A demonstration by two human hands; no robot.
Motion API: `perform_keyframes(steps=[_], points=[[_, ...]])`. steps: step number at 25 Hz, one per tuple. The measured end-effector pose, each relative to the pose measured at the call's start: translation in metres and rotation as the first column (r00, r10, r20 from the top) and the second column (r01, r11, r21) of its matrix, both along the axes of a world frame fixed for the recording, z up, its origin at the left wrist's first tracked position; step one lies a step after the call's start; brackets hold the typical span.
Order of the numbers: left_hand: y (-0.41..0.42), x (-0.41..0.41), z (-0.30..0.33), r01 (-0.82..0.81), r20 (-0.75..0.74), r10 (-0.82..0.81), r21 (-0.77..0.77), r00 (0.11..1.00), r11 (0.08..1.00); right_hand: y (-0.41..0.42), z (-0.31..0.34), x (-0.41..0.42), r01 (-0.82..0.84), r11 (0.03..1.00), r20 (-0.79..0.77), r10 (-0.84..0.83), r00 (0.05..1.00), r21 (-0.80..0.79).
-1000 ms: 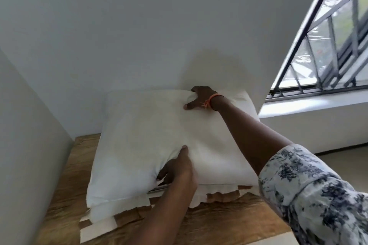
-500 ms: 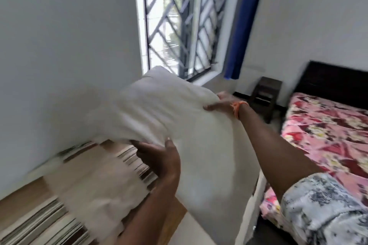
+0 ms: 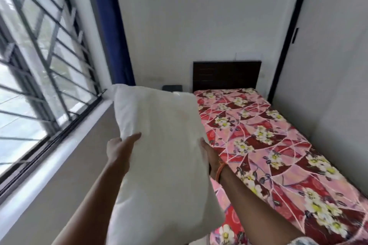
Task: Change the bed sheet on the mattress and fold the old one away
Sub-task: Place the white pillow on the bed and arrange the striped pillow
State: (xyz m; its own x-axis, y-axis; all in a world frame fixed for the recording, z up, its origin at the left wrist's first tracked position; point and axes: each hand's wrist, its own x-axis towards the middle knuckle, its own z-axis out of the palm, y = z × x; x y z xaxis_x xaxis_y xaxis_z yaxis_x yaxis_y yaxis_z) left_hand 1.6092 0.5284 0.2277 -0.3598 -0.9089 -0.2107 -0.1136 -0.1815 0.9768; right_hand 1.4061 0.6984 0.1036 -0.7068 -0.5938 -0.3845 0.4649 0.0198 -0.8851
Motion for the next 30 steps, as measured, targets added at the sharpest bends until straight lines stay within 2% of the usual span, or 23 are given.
perform_keyframes(steps=[3, 6, 8, 11, 14, 17, 18, 20, 23, 28, 30], points=[[-0.052, -0.064, 0.008, 0.307, 0.085, -0.306, -0.009, 0.948, 0.952, -0.019, -0.016, -0.032, 0.043, 0.996, 0.123, -0.033, 0.992, -0.078], [-0.112, -0.129, 0.002, 0.583, 0.199, -0.563, -0.056, 0.802, 0.811, -0.059, -0.037, -0.07, 0.129, 0.987, 0.181, -0.111, 0.977, -0.094], [-0.155, -0.173, -0.006, 0.653, 0.253, -0.618, -0.085, 0.744, 0.752, -0.098, -0.045, -0.1, 0.181, 0.98, 0.171, -0.166, 0.971, -0.078], [-0.217, -0.238, -0.014, 0.737, 0.233, -0.704, -0.108, 0.671, 0.667, -0.16, -0.05, -0.148, 0.24, 0.969, 0.189, -0.225, 0.956, -0.063], [-0.288, -0.31, -0.011, 0.78, 0.324, -0.713, -0.181, 0.622, 0.599, -0.228, -0.047, -0.202, 0.34, 0.936, 0.23, -0.312, 0.922, -0.092], [-0.347, -0.386, 0.013, 0.792, 0.313, -0.728, -0.247, 0.61, 0.558, -0.287, -0.03, -0.258, 0.422, 0.902, 0.222, -0.394, 0.892, -0.092], [-0.364, -0.413, 0.017, 0.786, 0.305, -0.725, -0.257, 0.618, 0.562, -0.303, -0.03, -0.278, 0.436, 0.895, 0.215, -0.409, 0.887, -0.095], [-0.392, -0.464, 0.019, 0.723, 0.29, -0.663, -0.315, 0.69, 0.615, -0.324, -0.029, -0.311, 0.435, 0.893, 0.214, -0.405, 0.889, -0.115], [-0.432, -0.545, 0.013, 0.611, 0.292, -0.538, -0.328, 0.791, 0.72, -0.359, -0.036, -0.373, 0.451, 0.892, 0.191, -0.438, 0.878, -0.026], [-0.476, -0.702, 0.002, 0.62, 0.222, -0.582, -0.361, 0.783, 0.696, -0.416, -0.06, -0.51, 0.533, 0.846, 0.116, -0.528, 0.842, -0.021], [-0.495, -0.779, 0.004, 0.632, 0.161, -0.617, -0.325, 0.77, 0.703, -0.441, -0.058, -0.579, 0.54, 0.834, 0.186, -0.516, 0.836, -0.116]])
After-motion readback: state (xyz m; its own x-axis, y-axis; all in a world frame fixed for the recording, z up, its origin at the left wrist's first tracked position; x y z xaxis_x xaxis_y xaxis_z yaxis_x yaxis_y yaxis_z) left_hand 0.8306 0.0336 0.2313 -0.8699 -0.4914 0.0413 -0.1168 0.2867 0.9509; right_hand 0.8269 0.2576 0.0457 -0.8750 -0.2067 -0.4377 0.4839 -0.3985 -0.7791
